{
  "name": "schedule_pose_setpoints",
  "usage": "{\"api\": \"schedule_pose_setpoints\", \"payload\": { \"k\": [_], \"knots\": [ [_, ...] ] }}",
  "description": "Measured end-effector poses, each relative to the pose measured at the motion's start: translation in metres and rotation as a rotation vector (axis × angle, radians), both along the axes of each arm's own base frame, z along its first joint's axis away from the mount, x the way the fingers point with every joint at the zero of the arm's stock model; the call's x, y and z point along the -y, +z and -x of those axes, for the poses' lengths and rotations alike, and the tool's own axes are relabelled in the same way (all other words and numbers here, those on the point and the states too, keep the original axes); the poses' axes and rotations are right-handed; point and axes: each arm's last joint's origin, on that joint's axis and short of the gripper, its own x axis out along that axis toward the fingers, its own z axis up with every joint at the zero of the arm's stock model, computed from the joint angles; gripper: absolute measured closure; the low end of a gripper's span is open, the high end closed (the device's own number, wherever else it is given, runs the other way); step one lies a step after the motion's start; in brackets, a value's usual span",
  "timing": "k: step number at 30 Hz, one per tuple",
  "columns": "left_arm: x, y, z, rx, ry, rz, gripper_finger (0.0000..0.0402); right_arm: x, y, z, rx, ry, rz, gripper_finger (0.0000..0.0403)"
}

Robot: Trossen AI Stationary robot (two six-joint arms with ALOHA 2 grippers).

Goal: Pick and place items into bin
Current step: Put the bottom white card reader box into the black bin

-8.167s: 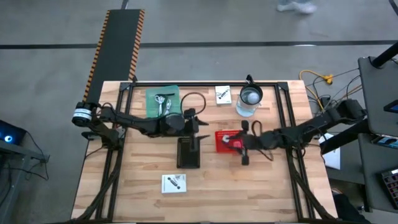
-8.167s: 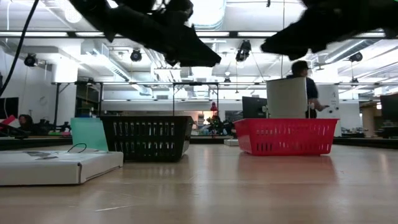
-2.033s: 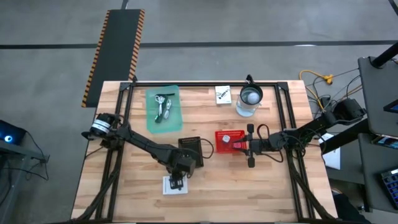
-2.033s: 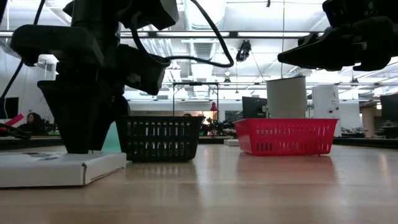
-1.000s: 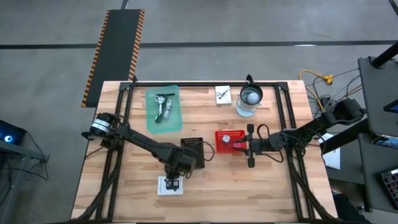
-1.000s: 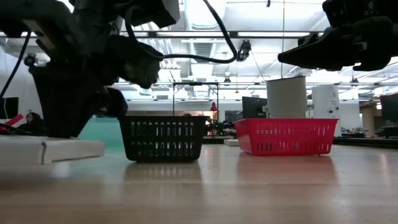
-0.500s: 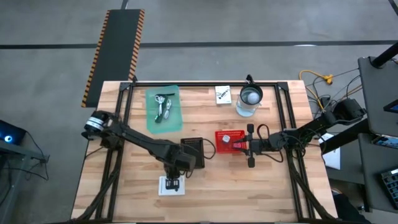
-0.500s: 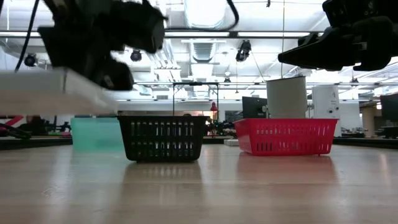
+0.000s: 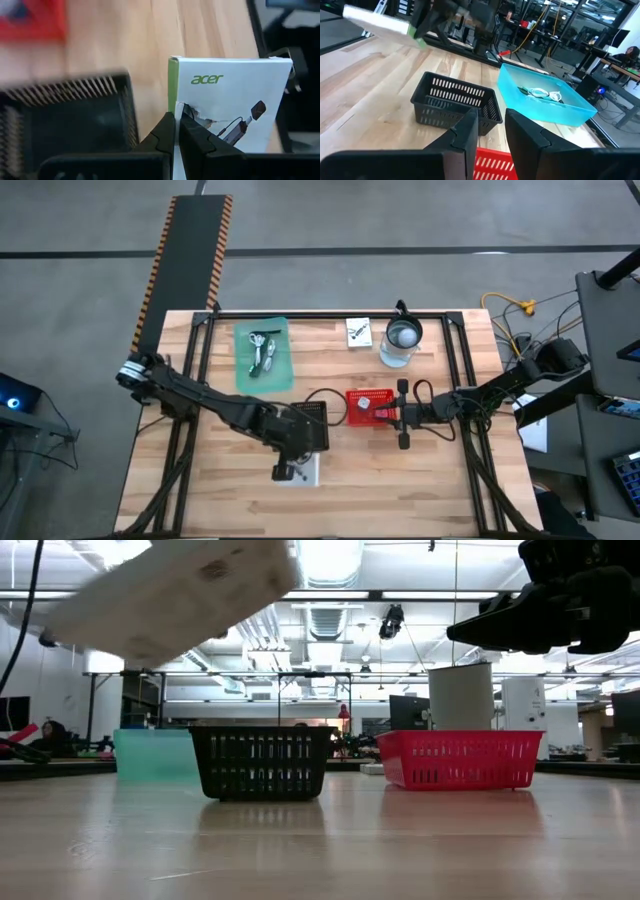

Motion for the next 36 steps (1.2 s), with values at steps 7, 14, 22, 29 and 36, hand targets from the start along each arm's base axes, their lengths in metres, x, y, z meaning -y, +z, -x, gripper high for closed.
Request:
{"api": "schedule_pose_setpoints", "payload": {
  "k": [7, 14, 22, 29, 36],
  "knots": [
    [-0.002, 0.007, -0.004, 0.183, -0.101, -0.135, 0.0401, 0.0, 0.0, 0.0, 0.0, 0.0, 0.0, 0.0326],
    [-0.019, 0.007, -0.013, 0.268, -0.112, -0.226, 0.0401, 0.0, 0.0, 0.0, 0.001, 0.0, -0.001, 0.033],
    [-0.056, 0.006, -0.008, 0.312, -0.056, -0.271, 0.0401, 0.0, 0.0, 0.0, 0.001, -0.001, -0.005, 0.0322],
    [-0.077, 0.011, 0.008, 0.552, -0.062, -0.248, 0.0401, 0.0, 0.0, 0.0, 0.0, -0.001, -0.007, 0.0327],
    [-0.083, -0.009, 0.027, 0.75, -0.038, -0.27, 0.0401, 0.0, 0.0, 0.0, 0.0, -0.001, -0.008, 0.0332]
  ]
}}
